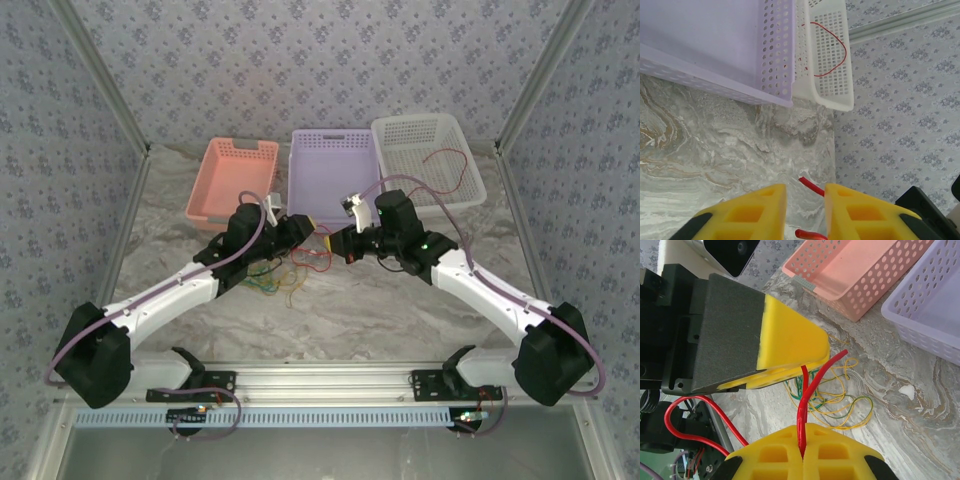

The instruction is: Untangle the cables

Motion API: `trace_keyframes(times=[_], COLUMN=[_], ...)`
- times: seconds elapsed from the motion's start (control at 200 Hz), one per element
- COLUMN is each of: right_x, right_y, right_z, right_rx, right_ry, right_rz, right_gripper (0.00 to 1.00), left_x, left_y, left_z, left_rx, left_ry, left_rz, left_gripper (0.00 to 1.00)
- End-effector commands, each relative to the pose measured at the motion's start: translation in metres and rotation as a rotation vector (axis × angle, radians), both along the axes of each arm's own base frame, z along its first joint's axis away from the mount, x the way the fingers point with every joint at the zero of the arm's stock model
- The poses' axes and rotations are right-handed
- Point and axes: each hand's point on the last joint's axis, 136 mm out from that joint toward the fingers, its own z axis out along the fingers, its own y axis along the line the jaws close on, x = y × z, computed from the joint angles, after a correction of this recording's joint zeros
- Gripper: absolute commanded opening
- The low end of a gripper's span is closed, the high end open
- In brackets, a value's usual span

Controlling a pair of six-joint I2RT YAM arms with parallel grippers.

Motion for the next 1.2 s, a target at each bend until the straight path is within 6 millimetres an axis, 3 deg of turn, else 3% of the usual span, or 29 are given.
trace_keyframes(times=[0.0, 0.035, 0.22, 0.575, 0.695, 0.954, 1.194], right_x=[0.004, 0.004, 0.005, 0.001, 0.008, 0.023, 0.039], right_y=[0.002, 0.002, -0.003, -0.018, -0.035, -0.092, -0.115], right_z=[0.005, 0.005, 0.009, 0.044, 0.057, 0.123, 0.182], right_rx=[0.018, 0.017, 0.032, 0.071, 0.057, 0.183, 0.331], right_ry=[-0.016, -0.014, -0.025, -0.073, -0.128, -0.382, -0.549], right_rz=[-0.014, -0.017, -0.039, -0.069, -0.166, -0.409, -0.539], right_gripper=[0.00, 0.00, 0.00, 0.00, 0.00, 0.00, 0.00], left_x=[0.004, 0.004, 0.001, 0.001, -0.002, -0.017, -0.027], left_y=[-0.006, -0.006, 0.007, 0.064, 0.074, 0.096, 0.077], left_z=[0.016, 0.016, 0.005, -0.064, -0.080, -0.101, -0.091], left_rx=[-0.046, -0.045, 0.011, 0.182, 0.229, 0.264, 0.283], left_ry=[-0.040, -0.041, -0.024, 0.102, 0.147, 0.205, 0.206], left_rz=[0.005, 0.005, 0.043, 0.221, 0.245, 0.311, 0.214], left_gripper=[0.10, 0.00, 0.00, 0.00, 0.00, 0.00, 0.00])
